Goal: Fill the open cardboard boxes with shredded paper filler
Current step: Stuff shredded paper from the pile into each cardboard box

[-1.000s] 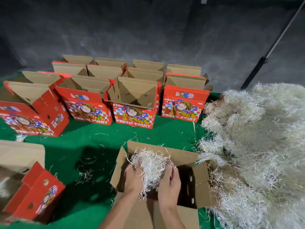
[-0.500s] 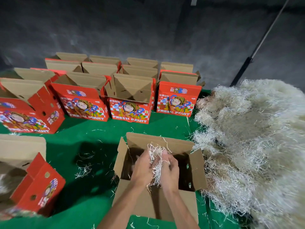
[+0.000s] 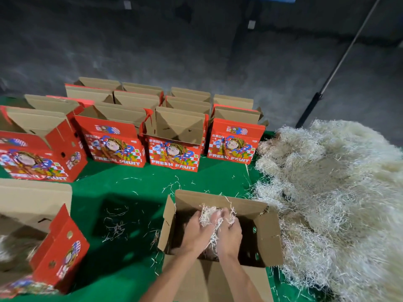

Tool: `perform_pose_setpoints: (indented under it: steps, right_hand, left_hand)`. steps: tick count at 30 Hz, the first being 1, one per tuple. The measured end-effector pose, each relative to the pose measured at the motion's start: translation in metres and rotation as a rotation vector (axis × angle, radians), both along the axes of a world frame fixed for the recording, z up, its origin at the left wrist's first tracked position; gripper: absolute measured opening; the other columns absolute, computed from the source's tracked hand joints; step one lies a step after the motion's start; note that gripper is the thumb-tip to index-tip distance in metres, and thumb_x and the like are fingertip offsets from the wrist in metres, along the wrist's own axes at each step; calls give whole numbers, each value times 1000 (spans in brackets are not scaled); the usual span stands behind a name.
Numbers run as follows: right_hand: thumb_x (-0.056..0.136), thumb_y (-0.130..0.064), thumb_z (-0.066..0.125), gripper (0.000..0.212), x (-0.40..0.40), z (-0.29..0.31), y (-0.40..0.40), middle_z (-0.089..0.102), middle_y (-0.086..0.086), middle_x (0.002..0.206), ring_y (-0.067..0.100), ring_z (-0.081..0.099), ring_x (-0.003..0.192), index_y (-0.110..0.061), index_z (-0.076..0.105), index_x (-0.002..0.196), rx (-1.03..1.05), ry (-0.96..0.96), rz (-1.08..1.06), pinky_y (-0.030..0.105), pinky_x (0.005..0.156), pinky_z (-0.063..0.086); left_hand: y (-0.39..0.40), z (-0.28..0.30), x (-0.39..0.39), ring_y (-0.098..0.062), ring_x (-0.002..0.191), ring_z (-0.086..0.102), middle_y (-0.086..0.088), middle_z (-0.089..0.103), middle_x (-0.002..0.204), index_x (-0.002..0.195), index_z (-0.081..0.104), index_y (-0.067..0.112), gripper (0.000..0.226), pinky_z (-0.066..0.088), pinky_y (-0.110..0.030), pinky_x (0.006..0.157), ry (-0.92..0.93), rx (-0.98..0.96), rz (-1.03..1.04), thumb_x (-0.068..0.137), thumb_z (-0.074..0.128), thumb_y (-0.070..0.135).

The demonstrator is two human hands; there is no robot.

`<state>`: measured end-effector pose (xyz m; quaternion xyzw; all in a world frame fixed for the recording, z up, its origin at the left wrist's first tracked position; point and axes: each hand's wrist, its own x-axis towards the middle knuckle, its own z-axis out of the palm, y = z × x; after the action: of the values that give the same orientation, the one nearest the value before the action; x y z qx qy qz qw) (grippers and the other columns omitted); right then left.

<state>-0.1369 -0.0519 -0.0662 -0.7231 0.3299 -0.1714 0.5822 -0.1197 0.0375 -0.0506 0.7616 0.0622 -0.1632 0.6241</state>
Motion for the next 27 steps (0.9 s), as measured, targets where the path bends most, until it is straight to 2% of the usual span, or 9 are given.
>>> perform_pose_setpoints:
  steps: [5,7,11,13,16,18,21,23,27]
  right_hand:
    - [84,-80,50,56,3,0,4,62,-17,93,5,59,89,-24,55,90,-127,-20,25,30,82,46]
    - [88,-71,54,43,10,7,4,55,-15,97,8,53,94,-30,49,100,-83,-19,1,29,87,41]
    - [98,-46,56,29,29,13,-3,70,-9,92,18,67,95,-21,70,103,-23,-146,-61,29,81,47]
    - [99,-44,54,34,39,18,-9,72,-4,85,17,68,85,-15,73,96,-26,-156,-54,31,78,50]
    - [97,-51,56,42,47,23,-23,60,-9,60,6,50,52,-18,64,73,-16,-117,-8,28,57,43]
    - [95,-52,59,44,50,26,-35,42,-8,48,9,32,42,-13,57,73,63,-89,28,27,46,32]
    - [99,-36,58,17,55,23,-50,31,-6,48,7,24,41,-23,60,89,158,-37,7,24,38,23]
    - [102,-25,54,14,55,24,-54,32,-6,50,8,24,44,-31,60,91,217,-42,-113,25,40,22]
    - [103,-39,48,28,48,29,-56,34,-13,46,8,27,46,-22,63,85,282,-160,-182,25,51,26]
  left_hand:
    - [4,-8,12,-13,103,66,-2,72,112,129,62,12,54,54,-34,93,80,-216,131,87,72,45]
    - [-1,-2,15,-12,110,64,0,70,117,128,59,15,54,52,-37,98,127,-309,178,86,75,45]
    - [-17,8,20,0,94,67,7,71,109,114,63,23,21,55,-19,78,106,-287,-10,101,53,37]
    - [-17,14,24,5,75,63,13,63,90,106,57,28,10,50,-14,65,96,-207,-47,103,48,32]
    - [-4,20,48,-10,55,46,6,47,61,96,56,23,9,45,-21,62,181,-171,35,100,52,30]
    - [5,27,65,-16,81,57,-4,60,84,108,65,18,17,51,-37,90,264,-340,155,97,58,29]
    - [11,29,77,-28,130,48,-5,56,136,138,55,16,58,29,-56,115,339,-459,243,86,69,38]
    - [15,30,76,-29,127,53,-8,57,139,138,55,15,64,33,-53,113,338,-587,279,83,69,43]
    - [17,22,75,-31,115,63,-13,69,122,128,63,17,63,45,-48,104,360,-847,337,91,47,65]
